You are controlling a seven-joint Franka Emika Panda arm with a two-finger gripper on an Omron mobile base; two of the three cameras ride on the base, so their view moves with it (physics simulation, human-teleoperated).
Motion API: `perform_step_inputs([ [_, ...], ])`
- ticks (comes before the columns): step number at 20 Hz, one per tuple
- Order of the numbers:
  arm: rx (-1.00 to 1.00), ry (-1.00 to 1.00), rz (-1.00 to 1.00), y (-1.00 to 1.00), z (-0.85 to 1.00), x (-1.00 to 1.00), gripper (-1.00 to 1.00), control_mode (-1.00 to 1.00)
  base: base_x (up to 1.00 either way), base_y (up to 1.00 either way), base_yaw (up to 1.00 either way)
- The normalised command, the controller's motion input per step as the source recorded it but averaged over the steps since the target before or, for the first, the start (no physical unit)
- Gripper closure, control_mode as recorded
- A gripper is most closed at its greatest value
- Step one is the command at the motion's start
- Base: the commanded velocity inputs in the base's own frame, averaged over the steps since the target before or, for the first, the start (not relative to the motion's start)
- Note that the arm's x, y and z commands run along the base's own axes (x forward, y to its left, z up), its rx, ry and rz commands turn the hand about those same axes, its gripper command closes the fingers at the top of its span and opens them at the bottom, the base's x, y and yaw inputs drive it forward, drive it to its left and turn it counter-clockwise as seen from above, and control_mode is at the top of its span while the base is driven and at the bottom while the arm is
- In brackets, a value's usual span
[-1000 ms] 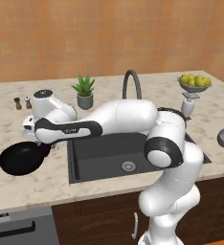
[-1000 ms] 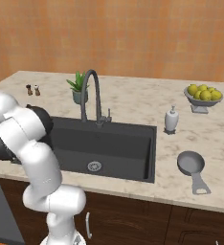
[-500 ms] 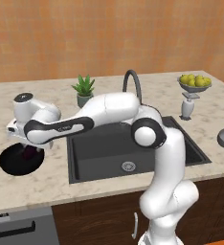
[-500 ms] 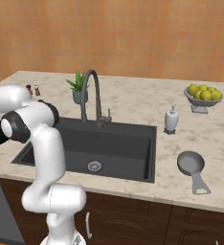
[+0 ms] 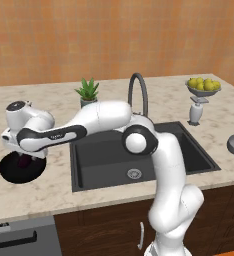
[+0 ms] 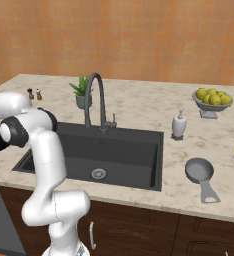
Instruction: Pick the eggplant from the sink and place it in the bowl. Then pick the bowl and place it in the microwave. Then close the microwave door and press the start button.
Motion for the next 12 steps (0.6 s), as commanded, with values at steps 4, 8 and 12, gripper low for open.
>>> perform_step_inputs([
  [4, 0.00, 0.04, 0.00, 0.00, -0.27, 0.10, 1.00, -1.00, 0.00, 0.00, 0.00],
  [8, 0.00, 0.01, 0.00, 0.04, -0.28, 0.20, 1.00, -1.00, 0.00, 0.00, 0.00],
  [12, 0.00, 0.00, -0.02, 0.27, -0.32, 0.23, 1.00, -1.00, 0.00, 0.00, 0.00],
])
